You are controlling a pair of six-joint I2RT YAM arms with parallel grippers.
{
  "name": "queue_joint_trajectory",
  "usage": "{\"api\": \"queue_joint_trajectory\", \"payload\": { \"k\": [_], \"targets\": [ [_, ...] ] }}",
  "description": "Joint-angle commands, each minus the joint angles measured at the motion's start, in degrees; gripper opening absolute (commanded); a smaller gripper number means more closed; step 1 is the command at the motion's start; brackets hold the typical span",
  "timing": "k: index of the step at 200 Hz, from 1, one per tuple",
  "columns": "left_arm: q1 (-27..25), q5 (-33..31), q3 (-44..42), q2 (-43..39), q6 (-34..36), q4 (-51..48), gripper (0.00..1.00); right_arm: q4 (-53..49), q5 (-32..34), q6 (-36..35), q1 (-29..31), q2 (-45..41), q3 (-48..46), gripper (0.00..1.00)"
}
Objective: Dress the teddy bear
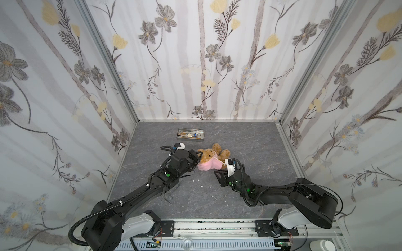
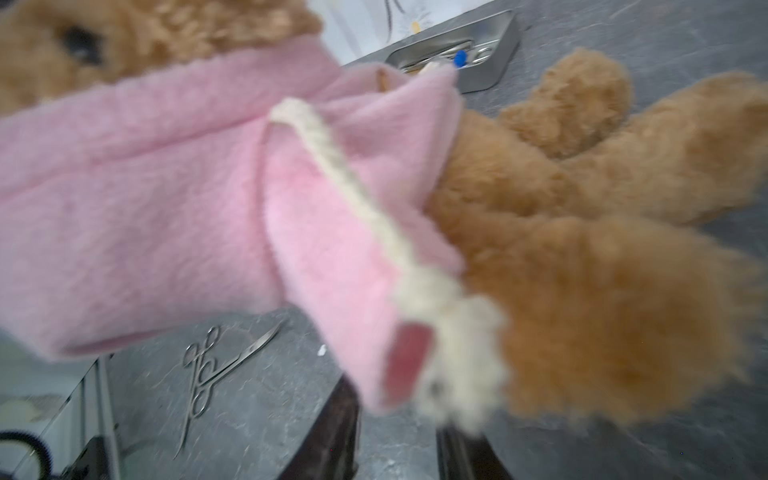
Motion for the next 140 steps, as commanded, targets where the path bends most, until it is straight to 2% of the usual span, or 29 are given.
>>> {"api": "queue_joint_trajectory", "payload": {
  "k": [1, 25, 74, 85, 113, 140],
  "targets": [
    [0.1, 0.4, 1.0, 0.6, -1.4, 2.9, 0.0, 6.2, -7.1, -4.4, 2.3, -0.6, 0.4, 0.45],
    [0.1, 0.5, 1.5, 1.2, -1.4, 3.0, 0.0, 6.9, -6.0, -2.3, 4.6, -0.4, 2.3, 0.49],
    [0.0, 1.0, 1.8, 1.4, -1.6, 3.1, 0.0, 3.0, 2.7, 3.2, 4.8, 3.3, 9.1, 0.48],
    [-0.2, 0.7, 1.7, 1.3, -1.9, 3.1, 0.0, 0.3, 4.8, 4.8, 4.8, 4.1, 10.6, 0.41],
    [-0.5, 0.6, 1.5, 1.2, -1.8, 3.2, 0.0, 0.2, 9.1, 8.0, 4.8, 4.2, 9.7, 0.16],
    [-0.5, 0.3, 1.8, 1.3, -1.5, 3.2, 0.0, -1.9, 13.2, 8.7, 4.8, 3.6, 7.7, 0.06]
  ]
}}
